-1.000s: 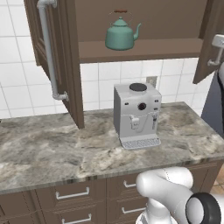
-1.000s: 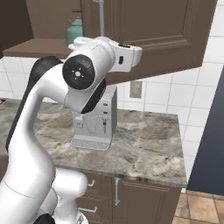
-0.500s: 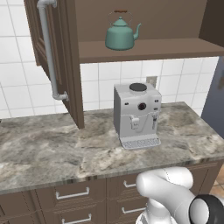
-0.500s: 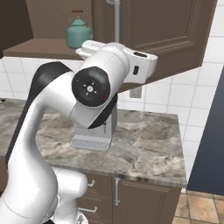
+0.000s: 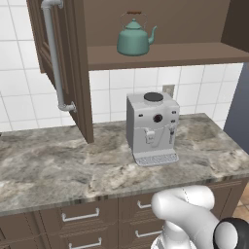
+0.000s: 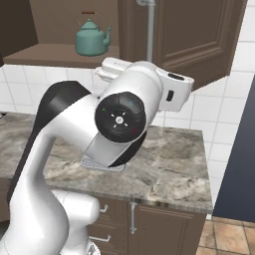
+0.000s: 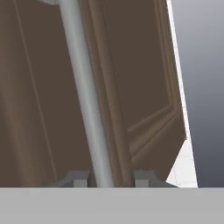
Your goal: Open the cabinet, pick the kettle from the cabinet, and place it in the sink.
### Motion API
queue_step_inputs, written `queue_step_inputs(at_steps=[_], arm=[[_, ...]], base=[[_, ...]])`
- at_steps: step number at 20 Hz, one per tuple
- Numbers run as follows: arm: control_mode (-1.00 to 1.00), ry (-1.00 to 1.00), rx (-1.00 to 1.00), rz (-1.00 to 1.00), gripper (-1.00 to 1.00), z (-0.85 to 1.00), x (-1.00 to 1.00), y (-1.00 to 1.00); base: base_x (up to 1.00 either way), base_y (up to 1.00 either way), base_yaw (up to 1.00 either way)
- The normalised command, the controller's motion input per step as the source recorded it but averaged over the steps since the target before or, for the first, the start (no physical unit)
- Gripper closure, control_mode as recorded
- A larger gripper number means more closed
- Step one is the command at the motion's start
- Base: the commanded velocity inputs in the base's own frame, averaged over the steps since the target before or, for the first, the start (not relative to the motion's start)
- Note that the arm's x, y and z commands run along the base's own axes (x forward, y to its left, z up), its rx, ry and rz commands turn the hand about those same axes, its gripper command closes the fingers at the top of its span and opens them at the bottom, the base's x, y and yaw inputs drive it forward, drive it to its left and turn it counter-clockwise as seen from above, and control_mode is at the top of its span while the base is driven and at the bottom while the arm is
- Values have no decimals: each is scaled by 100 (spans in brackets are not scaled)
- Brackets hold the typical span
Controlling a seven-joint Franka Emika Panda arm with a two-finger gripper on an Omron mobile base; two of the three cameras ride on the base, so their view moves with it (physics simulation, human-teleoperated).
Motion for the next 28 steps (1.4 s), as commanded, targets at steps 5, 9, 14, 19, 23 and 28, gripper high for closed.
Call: queue_step_inputs(at_steps=[5, 9, 14, 19, 23, 28], arm=[[-100, 6, 0, -5, -100, -28, -29, -13], [-100, 14, 0, -12, -100, -7, -38, -3], [-100, 21, 0, -4, -100, 2, -32, 24], [-100, 16, 0, -2, -100, 4, -25, 44], [-100, 16, 0, -4, -100, 3, -15, 52], [-100, 8, 0, -17, -100, 0, -4, 58]], base=[[0, 0, 0], [0, 0, 0], [0, 0, 0], [0, 0, 0], [0, 0, 0], [0, 0, 0]])
